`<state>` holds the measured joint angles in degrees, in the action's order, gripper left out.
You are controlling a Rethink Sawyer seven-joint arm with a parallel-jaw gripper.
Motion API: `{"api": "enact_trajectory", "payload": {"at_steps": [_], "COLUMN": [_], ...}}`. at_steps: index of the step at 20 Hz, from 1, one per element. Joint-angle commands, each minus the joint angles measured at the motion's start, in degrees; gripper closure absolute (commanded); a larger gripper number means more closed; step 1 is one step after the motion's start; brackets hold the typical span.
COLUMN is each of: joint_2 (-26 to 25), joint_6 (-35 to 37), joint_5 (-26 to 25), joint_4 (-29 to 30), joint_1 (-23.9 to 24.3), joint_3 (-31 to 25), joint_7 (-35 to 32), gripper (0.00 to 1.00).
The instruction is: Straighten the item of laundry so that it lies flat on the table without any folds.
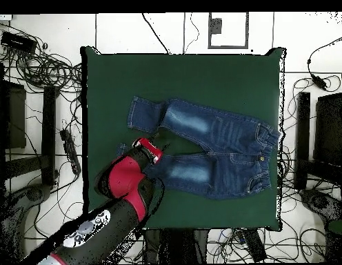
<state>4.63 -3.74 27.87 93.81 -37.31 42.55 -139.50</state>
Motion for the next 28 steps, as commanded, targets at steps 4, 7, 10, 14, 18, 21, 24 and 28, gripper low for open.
{"api": "enact_trajectory", "payload": {"at_steps": [4, 7, 10, 14, 18, 21, 24, 28], "joint_2": [13.7, 12.6, 9.7, 8.7, 11.1, 10.9, 10.7, 10.1], "joint_6": [11.7, 11.3, 10.3, 13.3, 20.2, 26.6, 34.2, 44.0], "joint_5": [-7.9, -7.5, -5.8, -2.9, 0.8, 5.3, 8.7, 9.9], "joint_4": [3.2, -1.2, -6.5, -10.2, -10.5, -12.0, -15.2, -21.4], "joint_1": [5.3, 6.6, 7.9, 9.1, 11.5, 12.4, 12.7, 12.9], "joint_3": [-12.5, -14.4, -15.3, -16.2, -19.6, -20.1, -18.2, -12.4], "joint_7": [-1.3, -2.8, -4.2, -6.5, -10.6, -16.0, -20.9, -24.9], "gripper": [0.0, 0.0, 0.0, 0.0, 0.0, 0.0, 0.0, 0.0]}}
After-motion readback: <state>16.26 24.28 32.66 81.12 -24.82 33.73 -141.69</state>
